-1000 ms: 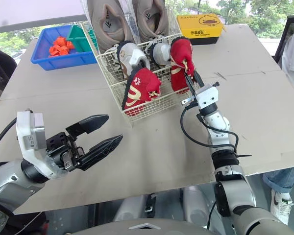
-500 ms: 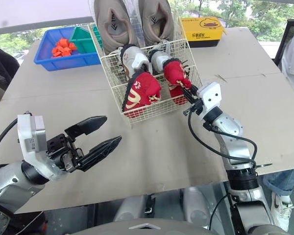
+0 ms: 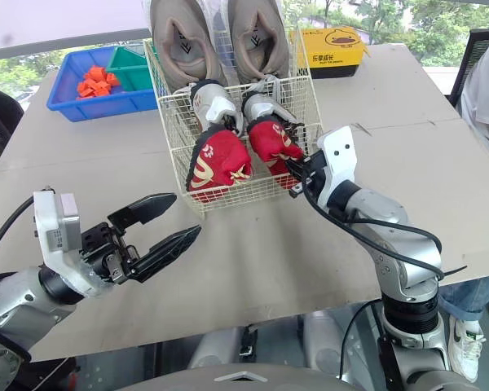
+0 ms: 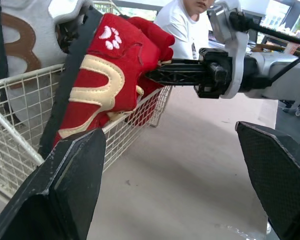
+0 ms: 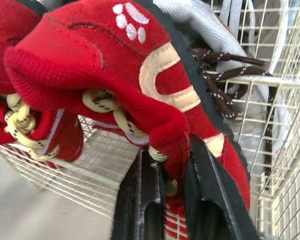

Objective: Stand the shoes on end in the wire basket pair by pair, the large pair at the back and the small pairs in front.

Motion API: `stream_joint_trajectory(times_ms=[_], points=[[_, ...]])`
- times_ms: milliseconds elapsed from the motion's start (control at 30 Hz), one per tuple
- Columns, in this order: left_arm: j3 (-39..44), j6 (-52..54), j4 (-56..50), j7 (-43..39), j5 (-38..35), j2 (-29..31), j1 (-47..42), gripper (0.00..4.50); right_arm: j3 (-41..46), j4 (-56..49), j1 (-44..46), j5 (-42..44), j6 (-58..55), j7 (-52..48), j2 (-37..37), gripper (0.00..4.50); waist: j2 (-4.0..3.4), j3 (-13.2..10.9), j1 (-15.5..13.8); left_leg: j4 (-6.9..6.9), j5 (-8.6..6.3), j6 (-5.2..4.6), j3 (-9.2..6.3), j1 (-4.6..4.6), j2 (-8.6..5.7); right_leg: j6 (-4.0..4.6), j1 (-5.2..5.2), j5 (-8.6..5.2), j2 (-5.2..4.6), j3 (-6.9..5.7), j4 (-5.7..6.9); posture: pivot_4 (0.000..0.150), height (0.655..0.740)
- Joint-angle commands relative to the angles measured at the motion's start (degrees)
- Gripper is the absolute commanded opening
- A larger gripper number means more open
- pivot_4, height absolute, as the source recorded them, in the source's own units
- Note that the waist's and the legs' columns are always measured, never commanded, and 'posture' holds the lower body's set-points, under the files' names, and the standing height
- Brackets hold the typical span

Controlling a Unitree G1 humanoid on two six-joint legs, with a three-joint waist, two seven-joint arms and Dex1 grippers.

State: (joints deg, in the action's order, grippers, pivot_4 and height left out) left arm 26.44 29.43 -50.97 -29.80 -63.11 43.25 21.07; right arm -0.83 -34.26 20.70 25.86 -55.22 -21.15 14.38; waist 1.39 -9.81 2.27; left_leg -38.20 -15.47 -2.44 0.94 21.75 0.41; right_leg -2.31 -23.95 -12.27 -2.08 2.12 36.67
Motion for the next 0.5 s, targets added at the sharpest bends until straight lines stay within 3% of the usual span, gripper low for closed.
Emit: stream_joint_trajectory(times_ms=[33, 200, 333, 467, 500], points=[[1.23, -0.46, 0.04, -0.87, -0.01, 0.75, -0.58, 4.5, 1.22, -0.5, -2.24, 5.07, -5.39, -2.42, 2.08, 2.1, 0.05, 0.03, -0.01, -0.01, 0.0, 0.0, 0.0, 0.02, 0.0, 0.0, 0.0, 0.0, 0.0, 0.0, -0.02, 0.15, 0.74], [1.21, -0.18, 1.94, -1.71, -0.09, 1.06, -1.53, 4.5, 4.52, -3.57, -1.91, 12.2, -6.6, -9.27, 9.82, 4.48, 0.05, 0.02, -0.02, -0.06, 0.0, -0.01, 0.05, 0.0, -0.01, -0.17, 0.03, -0.1, -0.05, 0.05, -0.04, 0.15, 0.74], [-0.57, 0.22, 3.51, -2.3, -0.02, 1.08, -3.97, 4.5, 8.73, -2.22, 3.93, 17.15, -2.79, -16.55, 16.79, 4.48, -0.04, -0.17, -0.07, -0.08, 0.0, -0.01, 0.06, 0.04, -0.01, -0.24, -0.01, -0.14, -0.05, 0.04, -0.03, 0.15, 0.74], [-1.43, 0.71, 4.27, -3.02, 0.09, 1.19, -5.26, 4.5, 5.14, 0.31, 10.69, 19.66, -2.94, -18.01, 16.27, 4.48, -0.03, -0.18, 0.17, -0.01, -0.01, -0.02, 0.11, 0.11, 0.0, -0.08, -0.14, -0.03, 0.07, 0.12, -0.03, 0.15, 0.74], [-1.65, 0.74, 4.42, -3.09, 0.24, 1.26, -5.73, 4.5, 3.53, 1.49, 12.24, 19.03, -2.56, -18.21, 15.86, 4.24, -0.02, -0.18, 0.12, 0.01, -0.01, -0.02, 0.08, 0.14, 0.01, -0.04, -0.18, 0.0, 0.08, 0.09, -0.02, 0.15, 0.74]])
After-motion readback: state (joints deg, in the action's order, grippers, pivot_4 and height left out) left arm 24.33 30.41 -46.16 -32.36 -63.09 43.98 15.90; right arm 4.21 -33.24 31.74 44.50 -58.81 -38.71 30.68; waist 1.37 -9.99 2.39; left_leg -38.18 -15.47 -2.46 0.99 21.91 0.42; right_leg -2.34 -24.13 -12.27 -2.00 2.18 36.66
